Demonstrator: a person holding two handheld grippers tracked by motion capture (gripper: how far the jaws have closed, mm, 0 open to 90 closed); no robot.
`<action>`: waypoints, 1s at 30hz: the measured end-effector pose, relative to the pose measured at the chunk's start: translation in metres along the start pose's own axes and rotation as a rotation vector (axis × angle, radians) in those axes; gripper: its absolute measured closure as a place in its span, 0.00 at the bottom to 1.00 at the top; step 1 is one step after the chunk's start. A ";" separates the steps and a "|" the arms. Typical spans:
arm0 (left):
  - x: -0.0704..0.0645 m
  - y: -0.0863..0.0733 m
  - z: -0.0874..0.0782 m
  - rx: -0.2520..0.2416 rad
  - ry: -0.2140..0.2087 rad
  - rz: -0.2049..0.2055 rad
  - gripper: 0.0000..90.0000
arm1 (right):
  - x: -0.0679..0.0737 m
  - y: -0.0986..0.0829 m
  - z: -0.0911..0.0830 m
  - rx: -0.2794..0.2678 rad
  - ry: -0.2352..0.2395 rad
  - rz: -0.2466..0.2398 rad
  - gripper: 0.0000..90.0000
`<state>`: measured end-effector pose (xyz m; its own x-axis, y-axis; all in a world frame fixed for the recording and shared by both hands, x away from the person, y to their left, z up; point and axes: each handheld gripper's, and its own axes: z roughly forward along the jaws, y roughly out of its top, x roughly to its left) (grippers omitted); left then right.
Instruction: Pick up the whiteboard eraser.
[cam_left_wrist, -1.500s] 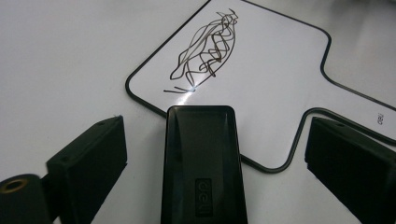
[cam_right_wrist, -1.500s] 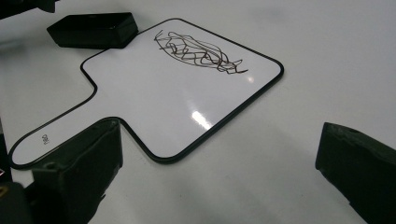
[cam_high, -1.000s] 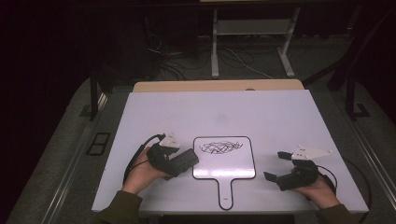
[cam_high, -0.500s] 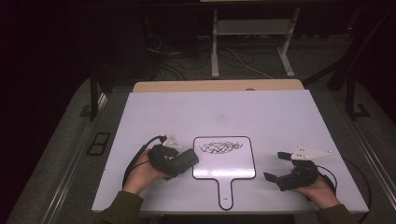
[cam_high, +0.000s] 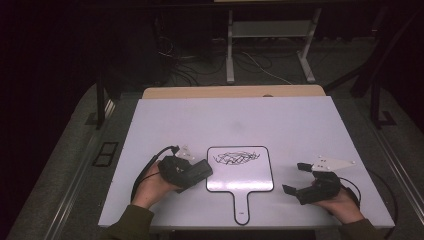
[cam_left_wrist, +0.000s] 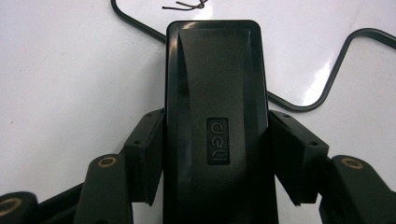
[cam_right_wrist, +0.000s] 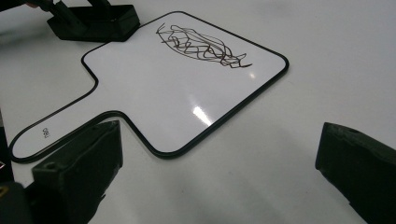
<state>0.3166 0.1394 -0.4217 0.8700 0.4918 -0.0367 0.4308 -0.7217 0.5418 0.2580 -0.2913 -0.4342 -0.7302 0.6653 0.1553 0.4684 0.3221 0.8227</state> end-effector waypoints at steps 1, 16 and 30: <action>0.000 0.000 0.000 0.001 -0.001 -0.003 0.43 | 0.000 0.000 0.000 0.000 -0.001 0.001 0.00; 0.002 0.001 -0.003 -0.011 -0.016 -0.064 0.44 | 0.000 0.000 0.000 0.000 0.000 -0.002 0.00; -0.001 0.008 -0.016 -0.089 -0.030 -0.070 0.44 | -0.001 -0.001 0.000 0.000 0.000 -0.001 0.00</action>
<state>0.3153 0.1405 -0.4040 0.8456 0.5241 -0.1015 0.4691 -0.6389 0.6096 0.2584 -0.2917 -0.4352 -0.7310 0.6647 0.1542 0.4672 0.3230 0.8230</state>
